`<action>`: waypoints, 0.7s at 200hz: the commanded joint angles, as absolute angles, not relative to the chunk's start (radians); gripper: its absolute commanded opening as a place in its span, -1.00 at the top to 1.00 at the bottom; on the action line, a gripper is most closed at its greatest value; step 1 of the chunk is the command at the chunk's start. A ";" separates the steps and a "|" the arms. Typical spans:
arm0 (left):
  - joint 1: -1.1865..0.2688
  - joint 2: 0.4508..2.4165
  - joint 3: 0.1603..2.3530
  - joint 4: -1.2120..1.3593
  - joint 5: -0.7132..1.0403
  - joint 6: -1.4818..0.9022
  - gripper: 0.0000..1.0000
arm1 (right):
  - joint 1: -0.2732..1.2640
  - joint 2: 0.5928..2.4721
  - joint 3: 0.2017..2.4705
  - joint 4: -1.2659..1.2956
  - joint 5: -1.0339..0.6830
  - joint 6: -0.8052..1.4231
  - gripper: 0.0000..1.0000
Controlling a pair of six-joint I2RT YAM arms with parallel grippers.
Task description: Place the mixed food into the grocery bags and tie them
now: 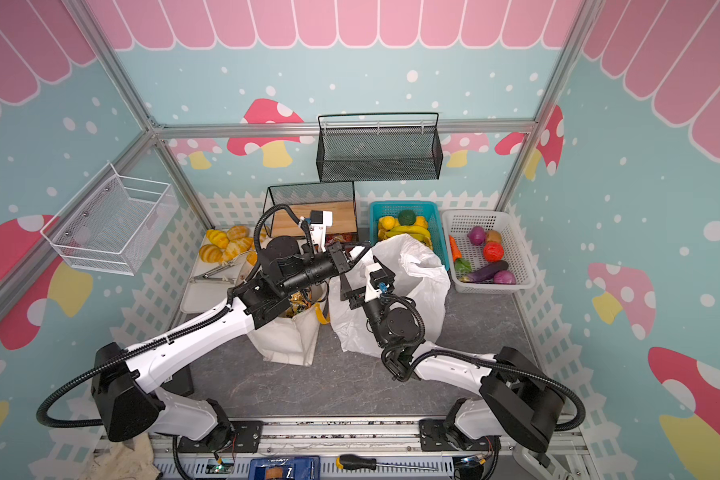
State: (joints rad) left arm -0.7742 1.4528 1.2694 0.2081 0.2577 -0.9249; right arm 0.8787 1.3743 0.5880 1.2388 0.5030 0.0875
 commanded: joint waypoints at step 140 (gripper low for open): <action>-0.761 1.410 1.292 0.187 0.309 -0.940 1.00 | 0.826 1.511 0.488 1.221 0.770 0.158 0.34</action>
State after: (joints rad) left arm -0.7708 1.4357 1.2556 0.1642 0.2649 -0.9466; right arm 0.8524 1.5612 0.5251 1.3495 0.8097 0.1188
